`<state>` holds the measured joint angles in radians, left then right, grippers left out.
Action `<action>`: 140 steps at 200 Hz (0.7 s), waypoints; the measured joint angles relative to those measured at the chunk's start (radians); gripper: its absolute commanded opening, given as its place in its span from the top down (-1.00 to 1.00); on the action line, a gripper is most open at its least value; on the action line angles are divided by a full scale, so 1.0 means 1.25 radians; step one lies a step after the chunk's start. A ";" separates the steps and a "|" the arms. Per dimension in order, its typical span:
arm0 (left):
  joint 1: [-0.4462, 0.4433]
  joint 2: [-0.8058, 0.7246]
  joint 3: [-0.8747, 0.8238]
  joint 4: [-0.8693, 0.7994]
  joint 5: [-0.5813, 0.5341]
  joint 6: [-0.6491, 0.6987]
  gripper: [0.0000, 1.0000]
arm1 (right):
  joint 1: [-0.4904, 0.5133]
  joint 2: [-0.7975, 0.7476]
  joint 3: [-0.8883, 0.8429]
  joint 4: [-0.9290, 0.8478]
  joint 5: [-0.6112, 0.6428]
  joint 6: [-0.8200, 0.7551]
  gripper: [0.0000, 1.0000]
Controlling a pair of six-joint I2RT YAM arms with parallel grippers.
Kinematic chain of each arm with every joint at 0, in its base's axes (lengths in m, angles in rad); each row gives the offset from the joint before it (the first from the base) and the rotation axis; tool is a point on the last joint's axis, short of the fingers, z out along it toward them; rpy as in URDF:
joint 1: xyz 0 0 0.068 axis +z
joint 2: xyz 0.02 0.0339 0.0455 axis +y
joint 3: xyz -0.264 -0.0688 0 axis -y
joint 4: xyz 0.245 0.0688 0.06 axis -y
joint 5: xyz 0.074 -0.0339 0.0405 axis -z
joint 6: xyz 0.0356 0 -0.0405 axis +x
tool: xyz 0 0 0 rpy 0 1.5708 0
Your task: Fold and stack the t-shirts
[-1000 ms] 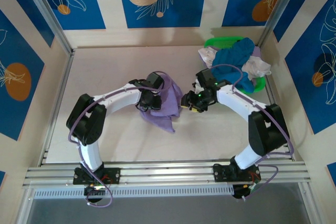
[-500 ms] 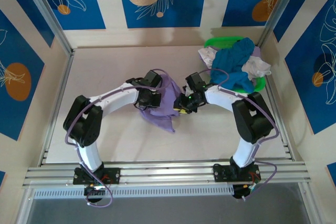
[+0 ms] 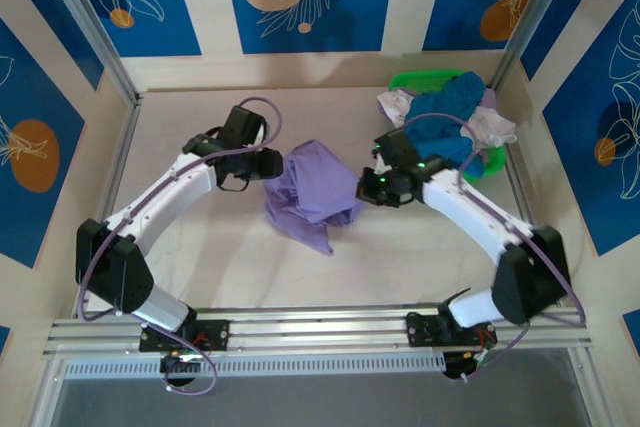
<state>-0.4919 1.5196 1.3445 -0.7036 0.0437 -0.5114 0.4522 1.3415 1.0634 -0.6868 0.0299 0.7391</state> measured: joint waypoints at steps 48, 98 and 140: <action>0.003 0.071 0.006 0.009 0.035 -0.001 0.00 | -0.100 -0.107 -0.045 -0.118 0.048 -0.022 0.18; 0.007 0.165 0.043 -0.001 0.032 0.027 -0.12 | 0.011 0.021 -0.008 -0.149 0.020 -0.036 0.11; 0.027 0.171 0.031 -0.009 0.026 0.041 -0.17 | 0.095 0.151 0.001 -0.131 0.002 -0.030 0.07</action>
<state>-0.4580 1.7329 1.3830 -0.7147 0.0761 -0.4606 0.5713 1.5299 1.0649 -0.8509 0.0330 0.7021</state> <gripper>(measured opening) 0.579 0.458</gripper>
